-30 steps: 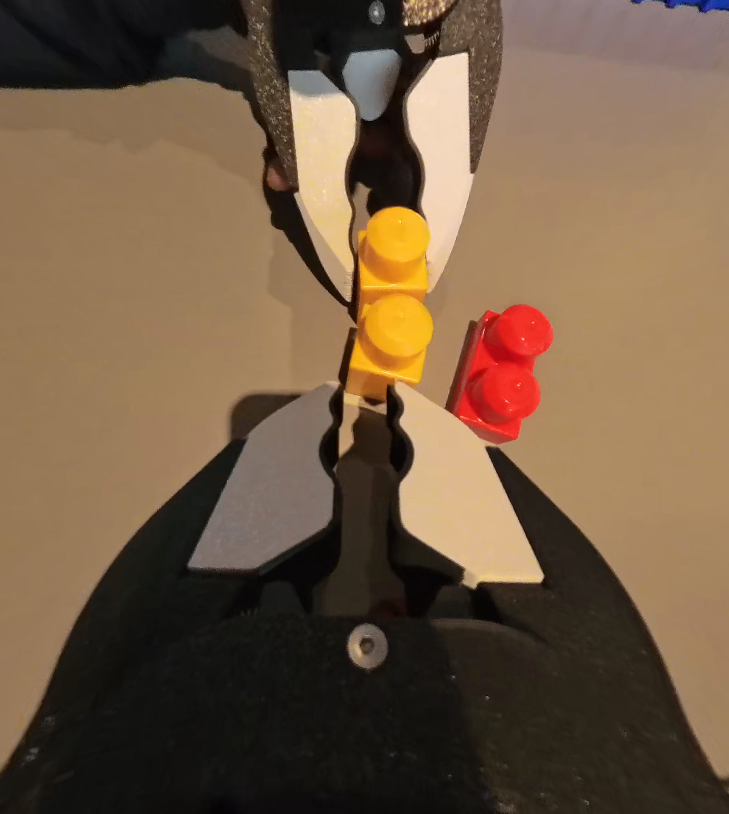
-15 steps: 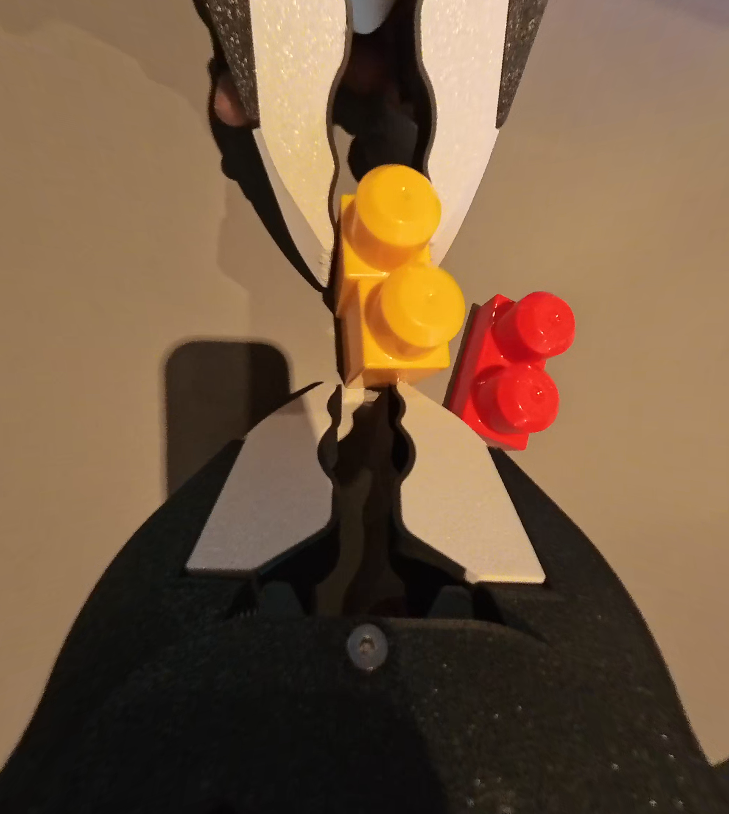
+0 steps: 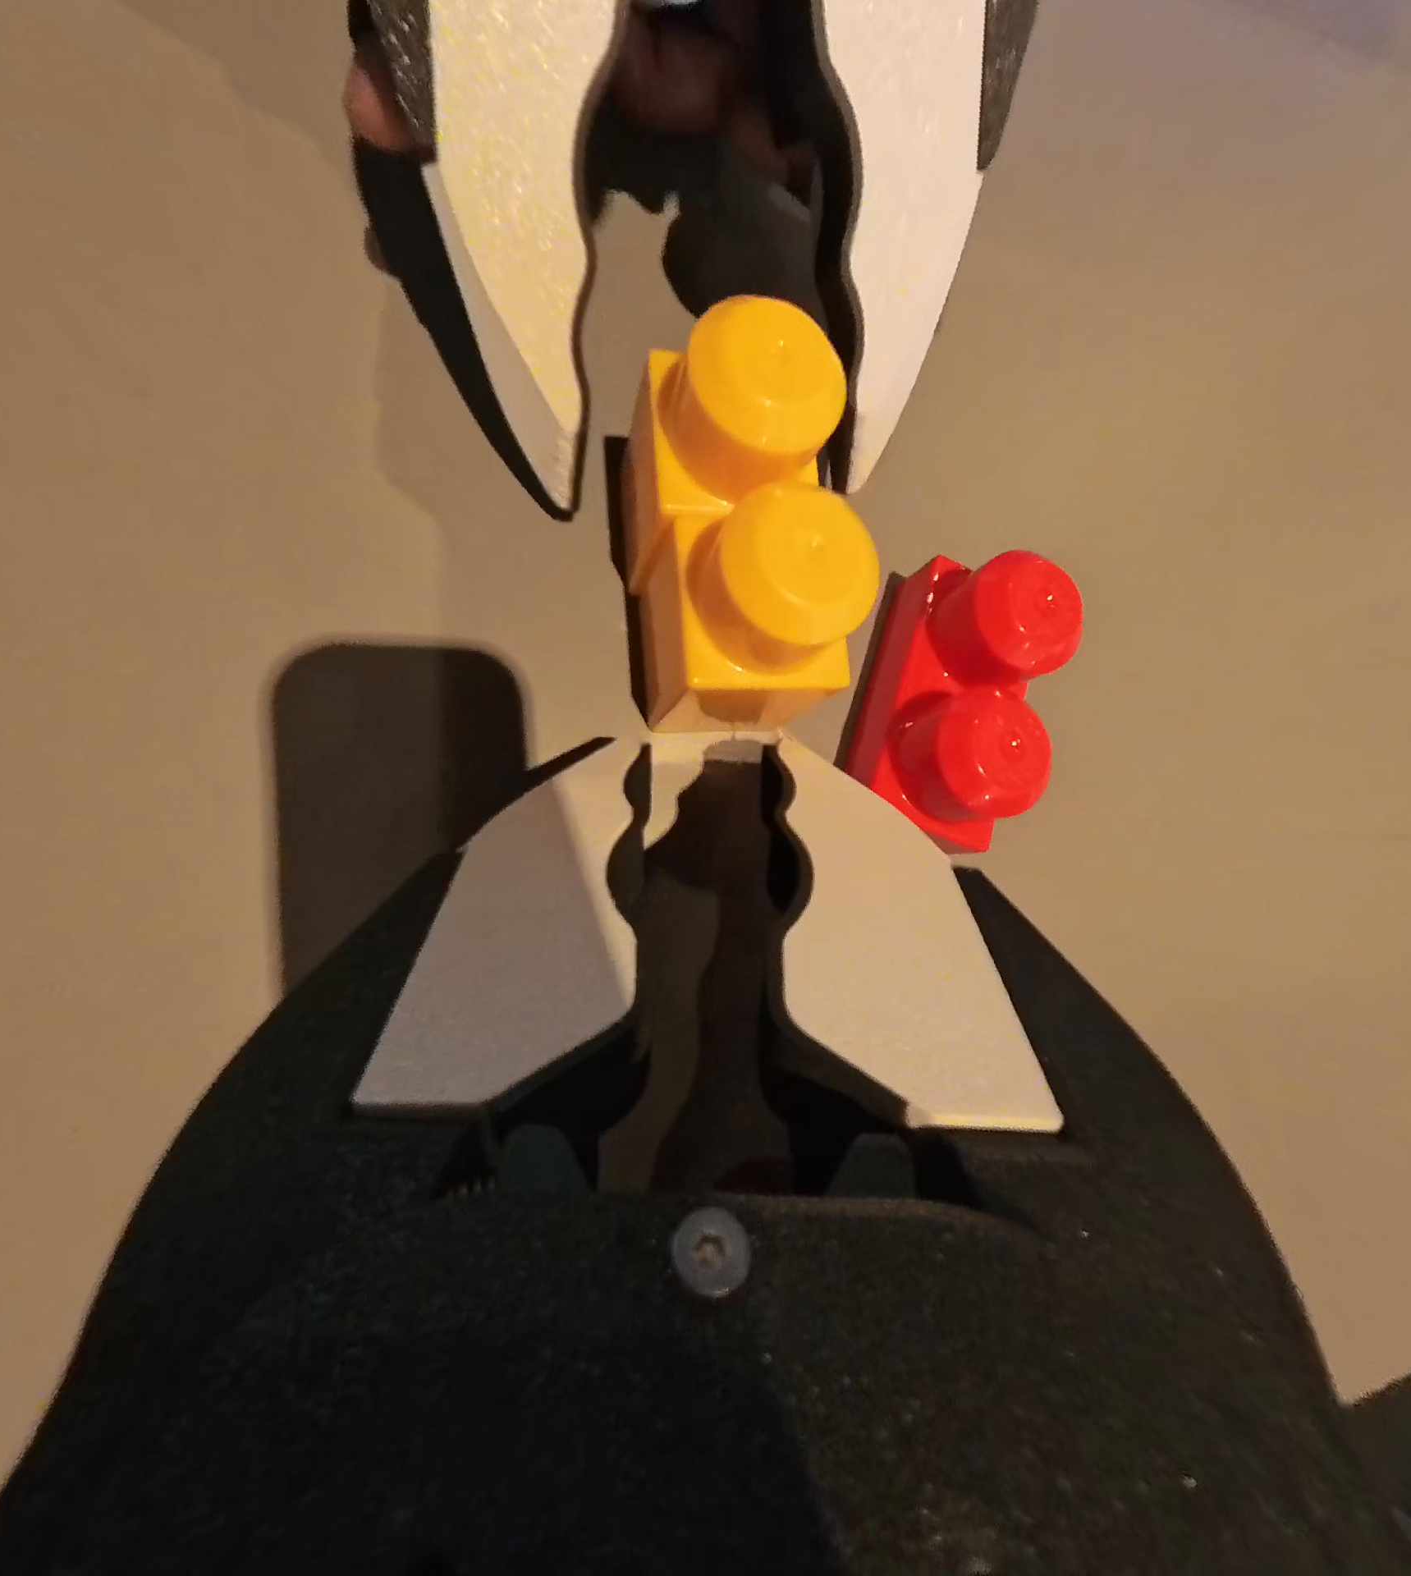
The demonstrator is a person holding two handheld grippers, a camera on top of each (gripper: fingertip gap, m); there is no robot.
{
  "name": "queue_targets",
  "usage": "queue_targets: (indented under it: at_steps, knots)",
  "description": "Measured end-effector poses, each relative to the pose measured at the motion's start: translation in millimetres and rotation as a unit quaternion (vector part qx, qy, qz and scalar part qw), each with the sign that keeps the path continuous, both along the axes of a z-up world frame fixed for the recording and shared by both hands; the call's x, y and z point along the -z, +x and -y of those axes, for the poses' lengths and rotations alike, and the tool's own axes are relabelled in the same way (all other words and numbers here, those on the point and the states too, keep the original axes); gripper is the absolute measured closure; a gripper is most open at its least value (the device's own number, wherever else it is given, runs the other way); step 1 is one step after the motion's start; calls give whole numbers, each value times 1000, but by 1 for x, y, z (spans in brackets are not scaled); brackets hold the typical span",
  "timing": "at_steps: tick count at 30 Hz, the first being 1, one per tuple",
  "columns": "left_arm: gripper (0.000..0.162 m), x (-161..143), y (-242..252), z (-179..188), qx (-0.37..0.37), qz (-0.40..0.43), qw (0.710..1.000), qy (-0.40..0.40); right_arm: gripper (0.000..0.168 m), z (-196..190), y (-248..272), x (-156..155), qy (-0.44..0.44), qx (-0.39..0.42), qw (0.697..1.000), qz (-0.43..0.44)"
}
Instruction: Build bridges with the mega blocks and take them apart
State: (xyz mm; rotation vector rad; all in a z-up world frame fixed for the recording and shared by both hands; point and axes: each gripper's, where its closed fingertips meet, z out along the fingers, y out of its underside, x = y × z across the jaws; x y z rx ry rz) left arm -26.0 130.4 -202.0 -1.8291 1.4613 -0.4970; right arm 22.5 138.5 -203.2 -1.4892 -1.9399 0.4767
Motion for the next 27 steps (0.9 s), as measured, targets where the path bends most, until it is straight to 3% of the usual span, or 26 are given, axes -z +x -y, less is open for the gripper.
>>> queue_targets:
  at_steps: [5, 10, 14, 19, 22, 27]
  knots:
    - [97, -3, -2, 7, 26, 10, 1000, 0, 142, -3, 2, -1, 12, 2, 1000, 3]
    - [100, -28, -9, 4, 19, 101, 995, -8, 141, -12, 5, -15, 16, 14, 999, -27]
    - [112, -40, -26, -27, -57, 115, 991, 39, 139, -30, 9, -29, 23, 52, 996, -63]
    - [115, -43, -67, -82, -241, 2, 958, 158, 138, -57, 15, -45, 57, 117, 986, -101]
    - [115, -45, -72, -93, -280, -12, 941, 189, 133, -72, 19, -43, 52, 145, 981, -113]
    - [115, -35, -76, -96, -293, -22, 939, 180, 122, -74, 19, -23, -4, 149, 983, -103]
